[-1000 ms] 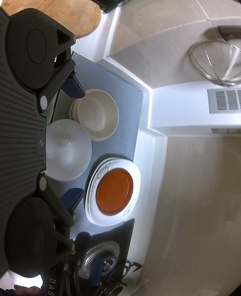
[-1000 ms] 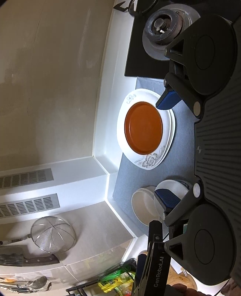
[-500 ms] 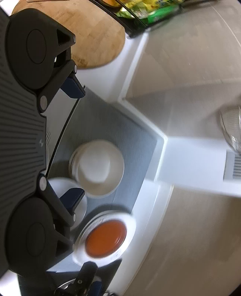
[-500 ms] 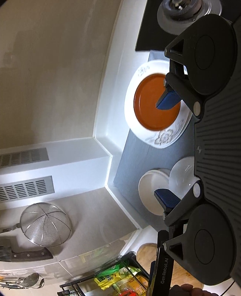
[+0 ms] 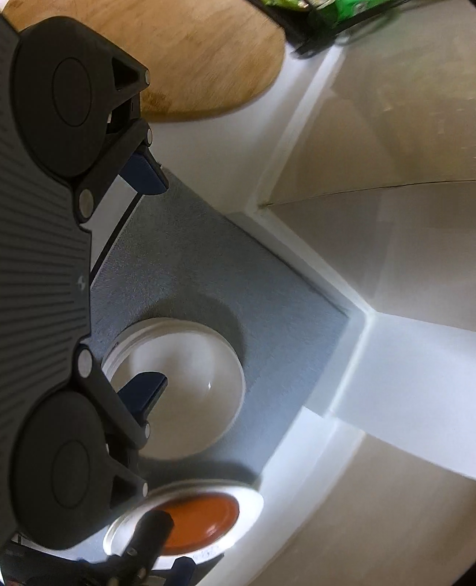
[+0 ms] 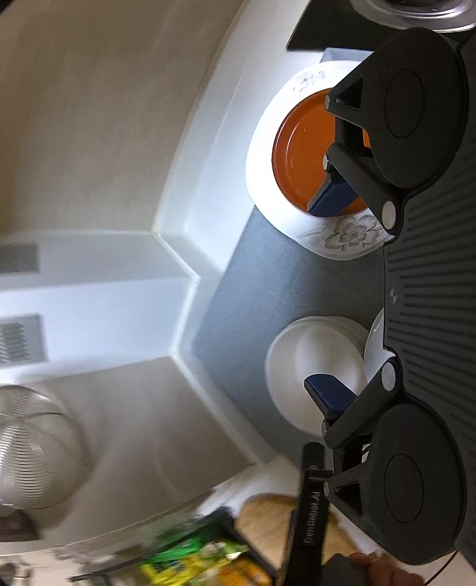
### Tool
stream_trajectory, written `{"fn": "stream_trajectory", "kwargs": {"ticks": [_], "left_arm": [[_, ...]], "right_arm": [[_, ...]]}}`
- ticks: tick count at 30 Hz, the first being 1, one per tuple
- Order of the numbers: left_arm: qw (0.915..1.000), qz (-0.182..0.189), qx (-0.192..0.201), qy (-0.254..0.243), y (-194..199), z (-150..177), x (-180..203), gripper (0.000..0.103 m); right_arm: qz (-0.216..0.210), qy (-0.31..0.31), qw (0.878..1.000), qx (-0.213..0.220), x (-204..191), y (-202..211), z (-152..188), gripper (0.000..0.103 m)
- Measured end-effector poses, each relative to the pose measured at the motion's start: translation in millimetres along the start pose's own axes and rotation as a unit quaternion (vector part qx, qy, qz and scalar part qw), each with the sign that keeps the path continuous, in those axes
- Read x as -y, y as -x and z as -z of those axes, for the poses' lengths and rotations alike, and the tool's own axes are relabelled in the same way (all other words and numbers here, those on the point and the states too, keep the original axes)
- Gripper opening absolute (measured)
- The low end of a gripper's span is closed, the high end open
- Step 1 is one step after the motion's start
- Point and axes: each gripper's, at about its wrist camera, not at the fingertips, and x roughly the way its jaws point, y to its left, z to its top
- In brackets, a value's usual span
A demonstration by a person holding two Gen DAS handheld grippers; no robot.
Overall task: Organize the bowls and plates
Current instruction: 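Reach both tools to the cream 'Delicious' bowl rim and close them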
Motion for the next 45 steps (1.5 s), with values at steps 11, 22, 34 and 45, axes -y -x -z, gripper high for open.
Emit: {"fn": "stream_trajectory", "kwargs": {"ticks": [11,22,34,45], "left_arm": [[0.9992,-0.003,-0.039,-0.003,-41,-9,0,0.103],[0.9985,0.0,-0.055,0.0,-51,-9,0,0.103],[0.9975,0.064,-0.028,-0.011,-44,-13,3,0.013],[0.9975,0.068,0.015,-0.014,-13,-15,-3,0.013]], "right_arm": [[-0.004,0.027,0.999,-0.041,-12,-53,-5,0.093],[-0.017,0.014,0.995,-0.092,-5,-91,-7,0.077],[-0.071,0.012,0.991,-0.111,-9,-108,-6,0.016],[-0.085,0.004,0.995,-0.059,-12,-87,-18,0.016]]}}
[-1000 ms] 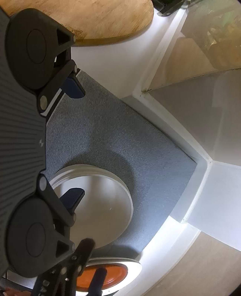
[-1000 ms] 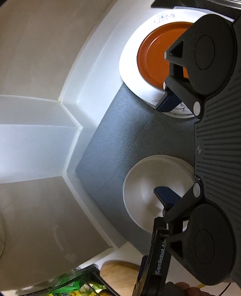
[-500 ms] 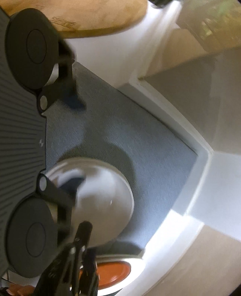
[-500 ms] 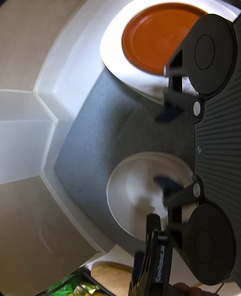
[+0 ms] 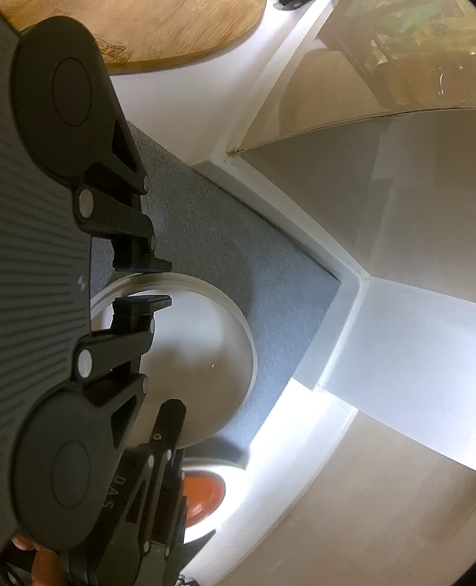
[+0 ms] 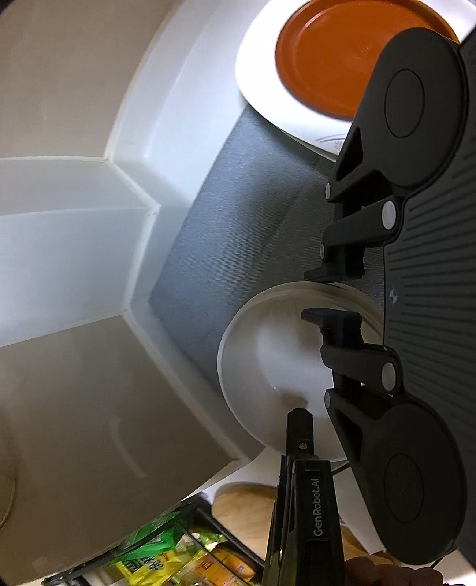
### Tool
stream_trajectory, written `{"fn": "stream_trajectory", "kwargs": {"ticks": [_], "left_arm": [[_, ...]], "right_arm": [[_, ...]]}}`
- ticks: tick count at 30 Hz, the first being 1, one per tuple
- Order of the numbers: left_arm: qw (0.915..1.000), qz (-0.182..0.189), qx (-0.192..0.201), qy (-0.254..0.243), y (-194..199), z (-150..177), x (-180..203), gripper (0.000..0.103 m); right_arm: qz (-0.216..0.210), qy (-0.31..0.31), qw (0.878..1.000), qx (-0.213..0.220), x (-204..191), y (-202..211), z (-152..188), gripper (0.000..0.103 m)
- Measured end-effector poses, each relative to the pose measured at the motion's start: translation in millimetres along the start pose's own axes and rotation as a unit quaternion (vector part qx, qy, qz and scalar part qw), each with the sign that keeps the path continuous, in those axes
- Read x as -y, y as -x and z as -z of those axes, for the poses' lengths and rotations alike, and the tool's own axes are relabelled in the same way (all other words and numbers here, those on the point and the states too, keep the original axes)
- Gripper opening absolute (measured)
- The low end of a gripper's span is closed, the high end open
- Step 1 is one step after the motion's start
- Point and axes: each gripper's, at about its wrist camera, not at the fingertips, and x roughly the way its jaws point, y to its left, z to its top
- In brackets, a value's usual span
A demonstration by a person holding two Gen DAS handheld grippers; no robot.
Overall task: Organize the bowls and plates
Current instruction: 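Reach both tools to the cream 'Delicious' bowl rim and close them, then lift the cream bowl with both tools and lower it onto the terracotta plate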
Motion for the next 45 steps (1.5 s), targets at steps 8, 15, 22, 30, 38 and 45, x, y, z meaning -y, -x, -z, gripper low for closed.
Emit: {"fn": "stream_trajectory", "kwargs": {"ticks": [8,15,22,30,38,45], "left_arm": [[0.9994,0.018,0.025,-0.016,29,-2,17,0.013],[0.9977,0.031,0.041,-0.044,53,5,43,0.014],[0.9945,0.054,0.044,-0.078,70,15,73,0.014],[0.9864,0.09,0.025,-0.136,72,30,121,0.014],[0.9764,0.115,0.007,-0.183,68,44,164,0.014],[0.9716,0.127,-0.002,-0.2,59,37,188,0.014]], "right_arm": [[0.004,-0.006,1.0,0.03,3,34,-2,0.016],[0.012,-0.007,0.998,0.056,8,69,8,0.016],[0.03,-0.018,0.996,0.076,20,104,26,0.016],[0.063,-0.053,0.993,0.09,47,147,61,0.017],[0.095,-0.097,0.986,0.093,75,176,96,0.017],[0.113,-0.117,0.981,0.108,97,187,102,0.017]]}}
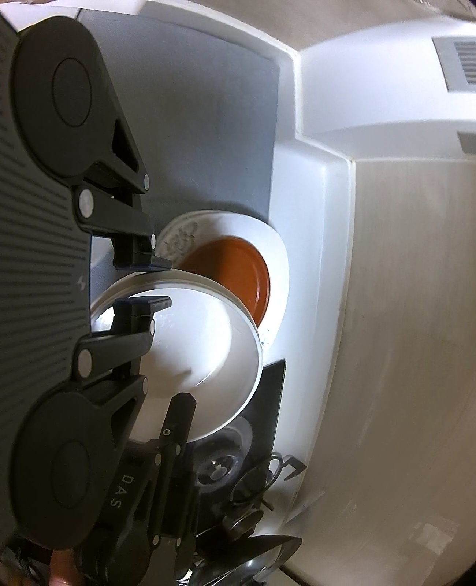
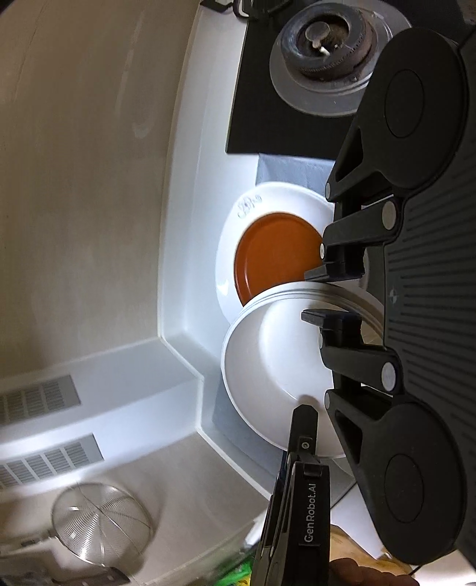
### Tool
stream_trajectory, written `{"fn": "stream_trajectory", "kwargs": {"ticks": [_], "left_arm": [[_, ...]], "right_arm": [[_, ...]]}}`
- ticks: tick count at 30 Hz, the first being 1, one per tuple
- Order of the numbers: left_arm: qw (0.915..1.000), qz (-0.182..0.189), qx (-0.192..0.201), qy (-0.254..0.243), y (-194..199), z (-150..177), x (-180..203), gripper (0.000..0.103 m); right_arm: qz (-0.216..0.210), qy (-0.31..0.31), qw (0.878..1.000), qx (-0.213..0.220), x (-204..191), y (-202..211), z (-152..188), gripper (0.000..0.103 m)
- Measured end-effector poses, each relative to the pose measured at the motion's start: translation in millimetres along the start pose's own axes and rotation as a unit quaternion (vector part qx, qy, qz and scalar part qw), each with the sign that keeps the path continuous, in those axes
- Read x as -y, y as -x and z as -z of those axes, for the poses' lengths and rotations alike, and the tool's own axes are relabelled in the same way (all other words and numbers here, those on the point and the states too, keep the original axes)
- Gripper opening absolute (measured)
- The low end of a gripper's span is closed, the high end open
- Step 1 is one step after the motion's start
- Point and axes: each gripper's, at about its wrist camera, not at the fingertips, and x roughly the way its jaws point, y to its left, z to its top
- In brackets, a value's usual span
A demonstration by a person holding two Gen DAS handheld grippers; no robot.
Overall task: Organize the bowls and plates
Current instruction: 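Lift the cream bowl with both tools and lower it onto the terracotta plate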
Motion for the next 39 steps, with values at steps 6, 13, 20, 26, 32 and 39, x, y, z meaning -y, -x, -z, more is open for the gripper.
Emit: {"fn": "stream_trajectory", "kwargs": {"ticks": [6,13,20,26,32,39], "left_arm": [[0.9998,0.0,-0.018,0.011,-27,-26,-4,0.014],[0.9988,-0.01,-0.038,0.029,-62,-51,-13,0.013],[0.9961,-0.016,-0.07,0.05,-105,-74,-26,0.011],[0.9946,-0.025,-0.09,0.046,-127,-78,-29,0.011],[0.9934,-0.026,-0.101,0.047,-138,-75,-29,0.011],[0.9936,-0.029,-0.101,0.04,-146,-76,-29,0.011]], "right_arm": [[0.005,-0.015,1.0,0.005,18,-19,-16,0.016],[0.006,-0.037,0.999,-0.005,34,-58,-39,0.016],[0.014,-0.055,0.998,-0.029,46,-99,-51,0.016],[0.02,-0.065,0.997,-0.048,52,-120,-53,0.016],[0.025,-0.064,0.996,-0.06,55,-129,-53,0.016],[0.031,-0.066,0.995,-0.069,59,-139,-49,0.015]]}}
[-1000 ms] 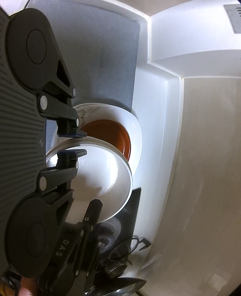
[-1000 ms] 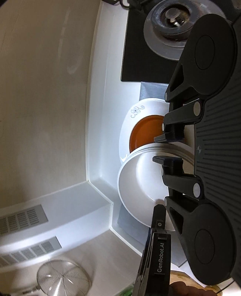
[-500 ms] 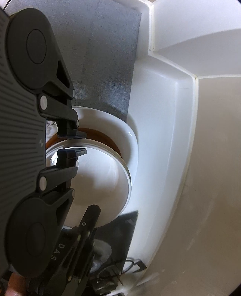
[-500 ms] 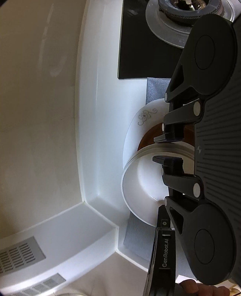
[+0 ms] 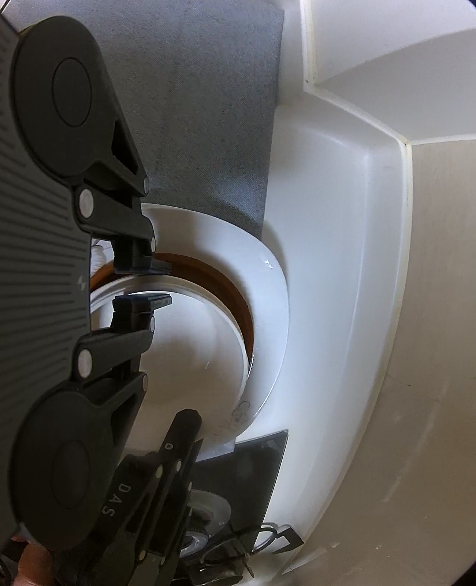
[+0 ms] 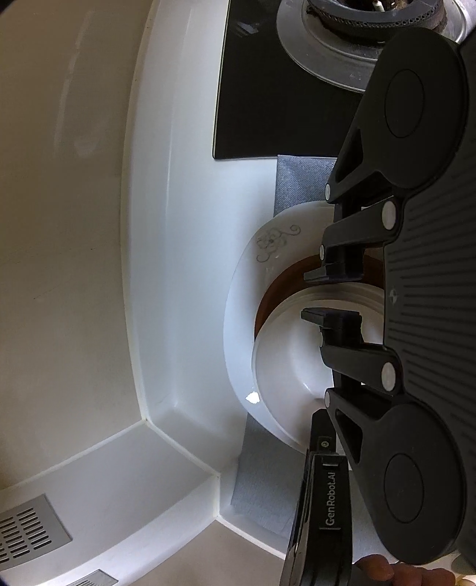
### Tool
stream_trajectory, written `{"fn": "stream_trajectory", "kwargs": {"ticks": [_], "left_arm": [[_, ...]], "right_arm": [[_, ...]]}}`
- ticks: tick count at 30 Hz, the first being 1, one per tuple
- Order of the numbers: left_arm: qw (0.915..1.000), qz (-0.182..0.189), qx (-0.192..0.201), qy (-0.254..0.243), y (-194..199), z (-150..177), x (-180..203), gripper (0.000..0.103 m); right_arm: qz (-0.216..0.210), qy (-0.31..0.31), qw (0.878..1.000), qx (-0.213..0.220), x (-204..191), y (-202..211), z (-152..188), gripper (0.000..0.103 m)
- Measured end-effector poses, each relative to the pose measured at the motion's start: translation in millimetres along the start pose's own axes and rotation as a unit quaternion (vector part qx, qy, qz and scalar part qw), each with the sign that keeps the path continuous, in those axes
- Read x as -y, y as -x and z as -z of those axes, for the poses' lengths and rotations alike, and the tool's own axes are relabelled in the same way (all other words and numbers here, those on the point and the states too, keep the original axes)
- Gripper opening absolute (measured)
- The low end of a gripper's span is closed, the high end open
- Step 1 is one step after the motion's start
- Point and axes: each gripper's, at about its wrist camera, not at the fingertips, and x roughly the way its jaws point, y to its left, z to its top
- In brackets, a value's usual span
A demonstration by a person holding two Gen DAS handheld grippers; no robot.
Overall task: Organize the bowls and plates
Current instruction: 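Lift the cream bowl with both tools and lower it onto the terracotta plate, then open both tools to release the cream bowl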
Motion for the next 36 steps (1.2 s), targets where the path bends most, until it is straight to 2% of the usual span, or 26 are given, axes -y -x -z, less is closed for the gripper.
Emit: {"fn": "stream_trajectory", "kwargs": {"ticks": [6,12,15,17,18,19,20,21,22,24,26,28,36], "left_arm": [[0.9998,0.003,0.014,0.01,7,2,-3,0.016],[0.9996,0.001,0.024,0.015,13,3,-5,0.029],[0.9995,0.0,0.028,0.015,17,4,-5,0.045],[0.9993,-0.004,0.033,0.018,21,3,-5,0.069],[0.999,-0.008,0.037,0.022,24,4,-5,0.076],[0.9986,-0.013,0.045,0.024,27,4,-5,0.084],[0.9981,-0.016,0.054,0.024,31,5,-4,0.087],[0.9977,-0.02,0.061,0.021,35,6,-3,0.087],[0.9975,-0.022,0.065,0.018,39,7,-1,0.088],[0.997,-0.026,0.072,0.016,46,11,0,0.092],[0.9956,-0.032,0.087,0.012,56,17,1,0.102],[0.9937,-0.044,0.103,0.008,67,27,3,0.103],[0.9915,-0.055,0.118,-0.005,107,72,9,0.103]], "right_arm": [[0.006,0.003,1.0,0.011,0,-1,1,0.015],[0.011,-0.001,1.0,0.016,3,-1,2,0.015],[0.009,-0.003,1.0,0.014,5,-2,4,0.015],[0.01,-0.012,1.0,0.014,7,-1,5,0.017],[0.008,-0.018,1.0,0.017,7,1,5,0.018],[0.005,-0.023,1.0,0.019,8,4,6,0.028],[0.003,-0.026,0.999,0.022,8,7,7,0.035],[0.003,-0.025,0.999,0.028,8,12,8,0.05],[0.007,-0.025,0.999,0.035,7,18,9,0.056],[0.013,-0.019,0.998,0.05,5,31,12,0.06],[0.021,-0.01,0.998,0.061,2,46,17,0.066],[0.031,0.004,0.997,0.071,-2,62,24,0.073],[0.024,0.024,0.994,0.108,-16,116,61,0.081]]}}
